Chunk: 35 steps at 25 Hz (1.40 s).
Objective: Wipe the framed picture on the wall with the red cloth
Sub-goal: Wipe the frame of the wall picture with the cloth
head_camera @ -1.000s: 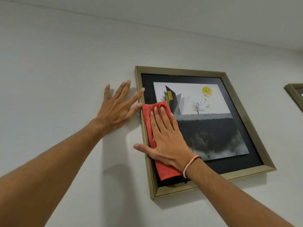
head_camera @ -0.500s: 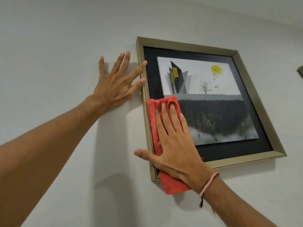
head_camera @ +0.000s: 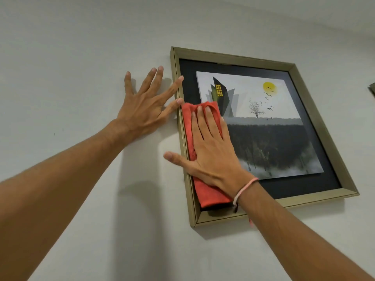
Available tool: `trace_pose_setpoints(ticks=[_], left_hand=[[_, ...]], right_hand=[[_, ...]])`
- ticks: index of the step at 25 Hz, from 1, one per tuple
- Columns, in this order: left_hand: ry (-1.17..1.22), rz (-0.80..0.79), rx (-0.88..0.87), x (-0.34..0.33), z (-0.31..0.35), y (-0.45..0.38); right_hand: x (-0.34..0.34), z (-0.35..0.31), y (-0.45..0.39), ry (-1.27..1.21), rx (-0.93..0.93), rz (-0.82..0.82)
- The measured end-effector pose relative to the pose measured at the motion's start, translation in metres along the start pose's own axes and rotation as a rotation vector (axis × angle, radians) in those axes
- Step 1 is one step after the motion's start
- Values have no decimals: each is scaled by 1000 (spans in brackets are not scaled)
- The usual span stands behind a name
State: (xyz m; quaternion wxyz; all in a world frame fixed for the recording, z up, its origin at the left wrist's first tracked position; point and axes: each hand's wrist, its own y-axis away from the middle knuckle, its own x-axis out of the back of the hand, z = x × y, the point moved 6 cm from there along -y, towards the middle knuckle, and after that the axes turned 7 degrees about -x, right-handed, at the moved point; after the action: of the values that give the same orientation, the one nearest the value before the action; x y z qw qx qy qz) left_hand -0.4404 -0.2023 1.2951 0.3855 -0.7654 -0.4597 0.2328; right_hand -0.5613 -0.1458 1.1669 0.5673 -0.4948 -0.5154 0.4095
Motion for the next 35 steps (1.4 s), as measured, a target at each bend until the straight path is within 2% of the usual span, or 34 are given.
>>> trace_pose_setpoints(ticks=[5,10,14,19,25,29,32,35], left_hand=[[-4,1,11,0,-1,1],[24,12,14,0,-1,1],[24,7,12,0,0,0],[10,2,-2,0,0,1],[17,-13,0,1,0,0],[-15,-1,-8,3,1,0],[-11,10,-3,1,0,1],[8,12,4,1,-1,1]], right_hand=[[3,-3,-9,-25,-26,-23],[-8,-5,86,-107,0,-110],[-13,-4,138,-79,-29,-228],[-12,-9,118,-74,-73,-218],[-5,-4,25,-74,-75,-71],[1,-3,-17,-46,-70,-68],[2,-7,2,-88,-69,-49],[-3,-11,67,-135,-47,-70]])
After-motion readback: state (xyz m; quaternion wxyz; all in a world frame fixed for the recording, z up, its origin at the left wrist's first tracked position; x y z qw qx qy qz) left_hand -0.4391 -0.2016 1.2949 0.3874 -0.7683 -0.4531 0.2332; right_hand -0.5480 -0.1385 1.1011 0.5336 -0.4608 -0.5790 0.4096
